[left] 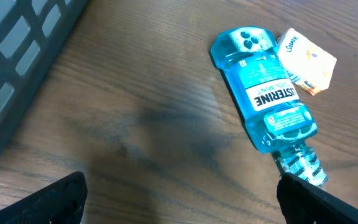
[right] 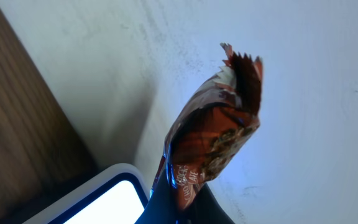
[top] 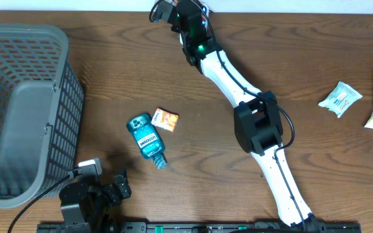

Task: Scan the item barcode
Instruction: 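Hold the candy bar in front of the scanner window, then swing the candy bar to the right table edge and release it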

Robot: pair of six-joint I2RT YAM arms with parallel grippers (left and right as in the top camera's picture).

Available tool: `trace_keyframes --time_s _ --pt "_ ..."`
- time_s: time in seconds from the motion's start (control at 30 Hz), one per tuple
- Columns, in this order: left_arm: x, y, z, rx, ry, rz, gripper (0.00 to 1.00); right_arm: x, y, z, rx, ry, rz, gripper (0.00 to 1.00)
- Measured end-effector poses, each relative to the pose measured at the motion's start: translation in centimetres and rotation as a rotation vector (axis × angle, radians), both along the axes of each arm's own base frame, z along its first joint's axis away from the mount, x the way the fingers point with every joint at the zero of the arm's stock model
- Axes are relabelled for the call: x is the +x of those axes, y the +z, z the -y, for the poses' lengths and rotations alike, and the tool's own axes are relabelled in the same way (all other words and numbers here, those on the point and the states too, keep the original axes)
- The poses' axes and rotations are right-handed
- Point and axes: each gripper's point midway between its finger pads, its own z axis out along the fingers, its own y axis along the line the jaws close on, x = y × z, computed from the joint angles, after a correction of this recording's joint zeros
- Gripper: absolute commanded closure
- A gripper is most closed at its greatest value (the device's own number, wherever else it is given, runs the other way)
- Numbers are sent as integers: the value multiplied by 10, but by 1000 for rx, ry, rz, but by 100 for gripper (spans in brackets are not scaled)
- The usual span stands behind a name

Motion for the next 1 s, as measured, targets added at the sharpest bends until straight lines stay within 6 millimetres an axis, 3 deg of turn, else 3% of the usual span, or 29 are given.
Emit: trace_keyframes --time_s 0.3,0.4,0.47,0.57,0.7,0.8,0.83,0.9,1.0 --pt "0 0 0 0 0 0 2 -1 -4 5 -61 -20 -7 99" --pt "0 0 0 0 0 0 2 -6 -16 10 -81 -46 -69 99" --pt "0 0 0 0 0 0 2 -18 -35 20 -106 -73 -188 99" --pt "0 0 0 0 0 0 2 -40 -37 44 -127 -120 -342 99" --pt "0 0 0 0 0 0 2 -57 14 99 -83 -238 -401 99" --pt "0 0 0 0 0 0 2 -69 65 171 -24 -387 -409 99" --pt "0 0 0 0 0 0 2 -73 82 208 3 -466 -403 99" --pt "0 0 0 0 0 0 2 -77 87 253 29 -562 -419 99" --pt "0 0 0 0 0 0 2 -81 72 326 76 -715 -459 99"
